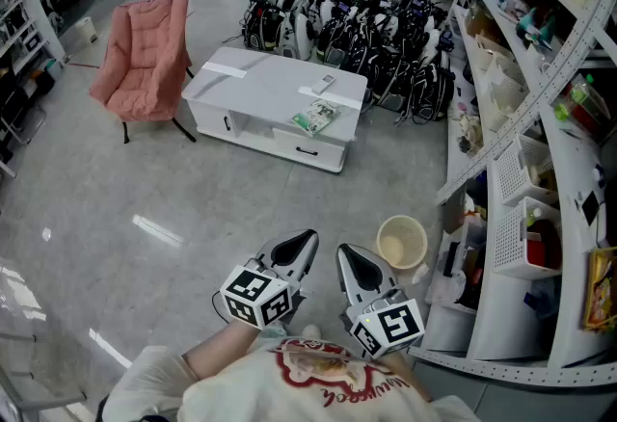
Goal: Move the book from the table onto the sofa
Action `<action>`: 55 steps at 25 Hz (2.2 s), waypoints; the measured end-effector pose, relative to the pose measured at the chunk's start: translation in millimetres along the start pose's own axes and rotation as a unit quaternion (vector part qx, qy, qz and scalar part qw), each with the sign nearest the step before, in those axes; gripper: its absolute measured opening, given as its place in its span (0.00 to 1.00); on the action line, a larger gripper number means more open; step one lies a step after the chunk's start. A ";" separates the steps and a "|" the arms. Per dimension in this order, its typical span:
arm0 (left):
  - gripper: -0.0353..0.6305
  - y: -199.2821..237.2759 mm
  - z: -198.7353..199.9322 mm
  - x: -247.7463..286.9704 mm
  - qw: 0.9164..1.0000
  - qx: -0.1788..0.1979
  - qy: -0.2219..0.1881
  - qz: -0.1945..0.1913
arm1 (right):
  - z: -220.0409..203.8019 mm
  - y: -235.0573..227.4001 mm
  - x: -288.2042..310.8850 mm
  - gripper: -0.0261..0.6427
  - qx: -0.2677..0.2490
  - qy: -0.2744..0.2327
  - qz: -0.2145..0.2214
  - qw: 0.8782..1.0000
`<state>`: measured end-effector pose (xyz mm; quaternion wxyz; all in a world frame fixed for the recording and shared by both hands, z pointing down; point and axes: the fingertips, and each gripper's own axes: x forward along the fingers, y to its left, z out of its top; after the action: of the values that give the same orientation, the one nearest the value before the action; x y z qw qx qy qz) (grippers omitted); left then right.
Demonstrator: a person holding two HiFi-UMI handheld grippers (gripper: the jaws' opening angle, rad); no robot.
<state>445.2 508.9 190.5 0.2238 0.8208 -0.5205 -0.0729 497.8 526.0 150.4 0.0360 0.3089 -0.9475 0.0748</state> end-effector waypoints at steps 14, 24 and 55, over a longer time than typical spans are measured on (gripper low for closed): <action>0.08 15.5 5.3 -10.2 1.000 0.015 -0.004 -0.001 | 1.0 4.4 11.5 0.04 -0.010 -0.002 -0.016 1.000; 0.08 47.4 26.6 -29.6 1.000 0.012 -0.017 -0.001 | -2.5 8.0 28.4 0.04 -0.005 -0.007 -0.044 0.999; 0.08 199.7 87.4 94.2 0.999 -0.002 -0.039 0.009 | 12.9 -90.0 217.7 0.04 0.004 -0.019 -0.032 0.999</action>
<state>292.4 328.4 212.0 0.2057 0.8123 -0.5357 -0.1040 375.0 325.8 173.4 0.0193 0.3405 -0.9373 0.0718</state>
